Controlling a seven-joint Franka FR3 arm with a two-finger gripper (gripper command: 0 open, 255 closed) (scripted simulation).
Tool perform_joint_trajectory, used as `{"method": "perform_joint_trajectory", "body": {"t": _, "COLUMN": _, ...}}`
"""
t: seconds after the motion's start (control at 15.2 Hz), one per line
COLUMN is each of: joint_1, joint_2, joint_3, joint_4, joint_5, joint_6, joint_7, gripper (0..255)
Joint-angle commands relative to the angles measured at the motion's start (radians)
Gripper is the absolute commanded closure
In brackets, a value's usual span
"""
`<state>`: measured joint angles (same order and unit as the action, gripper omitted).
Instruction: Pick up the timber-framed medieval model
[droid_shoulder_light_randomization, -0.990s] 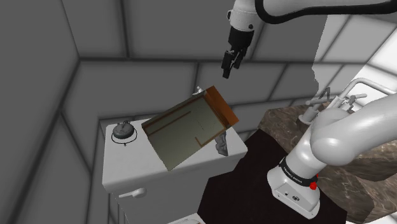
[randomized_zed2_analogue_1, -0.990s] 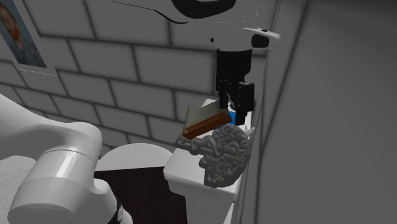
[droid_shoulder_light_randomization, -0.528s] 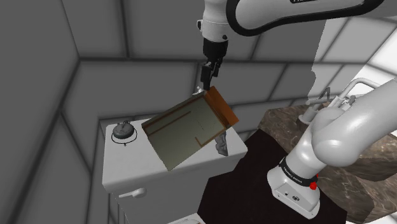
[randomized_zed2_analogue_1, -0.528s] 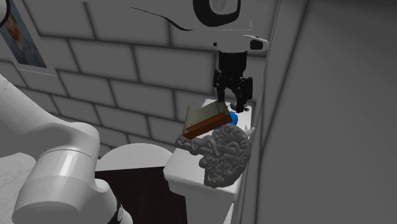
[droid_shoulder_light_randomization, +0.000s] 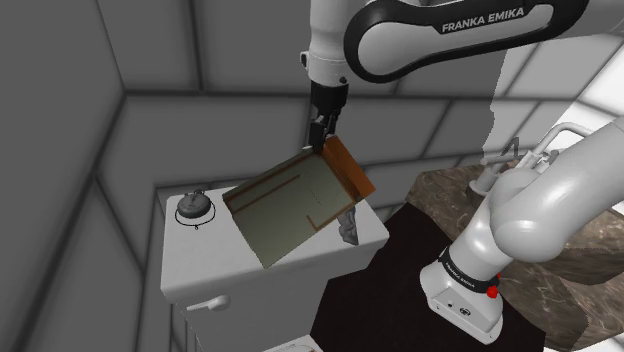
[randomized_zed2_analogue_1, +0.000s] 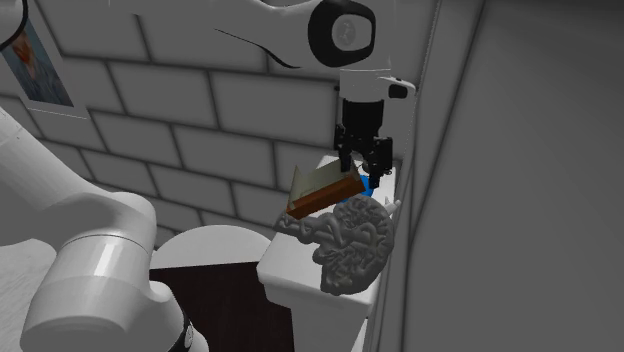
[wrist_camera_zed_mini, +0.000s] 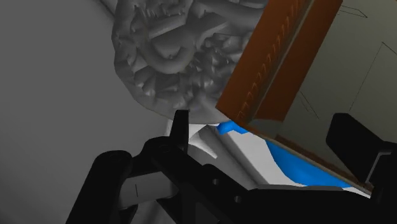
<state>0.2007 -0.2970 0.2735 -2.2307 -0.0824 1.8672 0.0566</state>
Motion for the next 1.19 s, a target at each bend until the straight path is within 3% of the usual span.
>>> {"method": "perform_joint_trajectory", "body": {"t": 0.0, "joint_1": 0.000, "joint_2": 0.005, "joint_3": 0.001, "joint_4": -0.015, "joint_5": -0.001, "joint_6": 0.020, "joint_7": 0.003, "gripper": 0}}
{"method": "perform_joint_trajectory", "body": {"t": 0.07, "joint_1": 0.000, "joint_2": 0.005, "joint_3": 0.001, "joint_4": -0.015, "joint_5": -0.002, "joint_6": 0.020, "joint_7": 0.003, "gripper": 0}}
{"method": "perform_joint_trajectory", "body": {"t": 0.13, "joint_1": -0.001, "joint_2": 0.004, "joint_3": 0.000, "joint_4": -0.015, "joint_5": -0.002, "joint_6": 0.019, "joint_7": 0.002, "gripper": 255}}
{"method": "perform_joint_trajectory", "body": {"t": 0.73, "joint_1": 0.000, "joint_2": 0.005, "joint_3": 0.001, "joint_4": -0.015, "joint_5": -0.002, "joint_6": 0.020, "joint_7": 0.003, "gripper": 255}}
{"method": "perform_joint_trajectory", "body": {"t": 1.12, "joint_1": -0.001, "joint_2": -0.010, "joint_3": -0.003, "joint_4": 0.053, "joint_5": 0.003, "joint_6": -0.061, "joint_7": -0.010, "gripper": 255}}
